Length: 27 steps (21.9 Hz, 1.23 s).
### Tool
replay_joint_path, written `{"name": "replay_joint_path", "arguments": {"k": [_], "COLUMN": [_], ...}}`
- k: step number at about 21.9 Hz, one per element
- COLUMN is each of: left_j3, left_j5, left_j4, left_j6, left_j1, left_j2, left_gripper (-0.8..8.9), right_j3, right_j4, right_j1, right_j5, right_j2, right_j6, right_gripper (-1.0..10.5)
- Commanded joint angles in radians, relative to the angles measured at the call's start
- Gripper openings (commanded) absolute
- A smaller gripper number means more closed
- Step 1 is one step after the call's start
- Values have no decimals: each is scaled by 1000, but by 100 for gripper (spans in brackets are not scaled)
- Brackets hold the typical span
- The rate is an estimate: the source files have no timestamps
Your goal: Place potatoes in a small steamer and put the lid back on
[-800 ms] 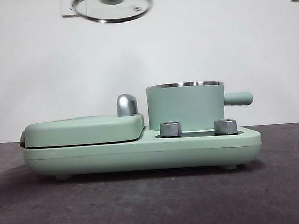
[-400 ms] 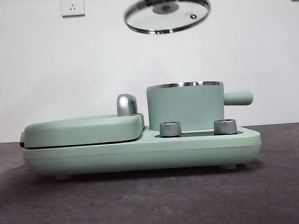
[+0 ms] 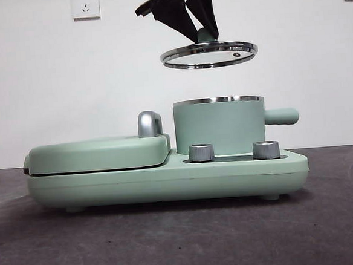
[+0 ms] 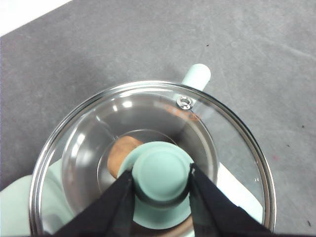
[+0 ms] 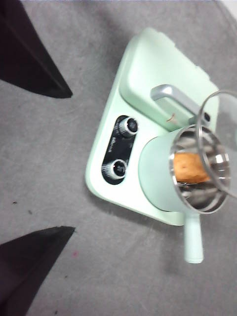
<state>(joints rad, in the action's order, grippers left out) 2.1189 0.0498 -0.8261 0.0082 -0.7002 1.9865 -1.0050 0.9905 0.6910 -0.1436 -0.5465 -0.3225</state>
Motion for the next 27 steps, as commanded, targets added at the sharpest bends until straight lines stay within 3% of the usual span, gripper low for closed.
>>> {"name": "replay_joint_path", "arguments": {"k": [1,10,27], "left_j3": [28,28,28], "left_j5": [-1,-7,-4], "left_j4": [54,135,117], "left_j6": [11,-1,-23], "left_j1": [-6,15,19], "left_j2": [44,115,164], "left_gripper": [14,14,14], "right_j3": [-5,-5,-5], "right_j4": [-26,-26,-26], "right_j1": [8,8,8], "right_j5": [14,24,23], "right_j2": [-6,-6,-6], "right_j6": [-11,-11,-11], "right_gripper": [410,410,410]}}
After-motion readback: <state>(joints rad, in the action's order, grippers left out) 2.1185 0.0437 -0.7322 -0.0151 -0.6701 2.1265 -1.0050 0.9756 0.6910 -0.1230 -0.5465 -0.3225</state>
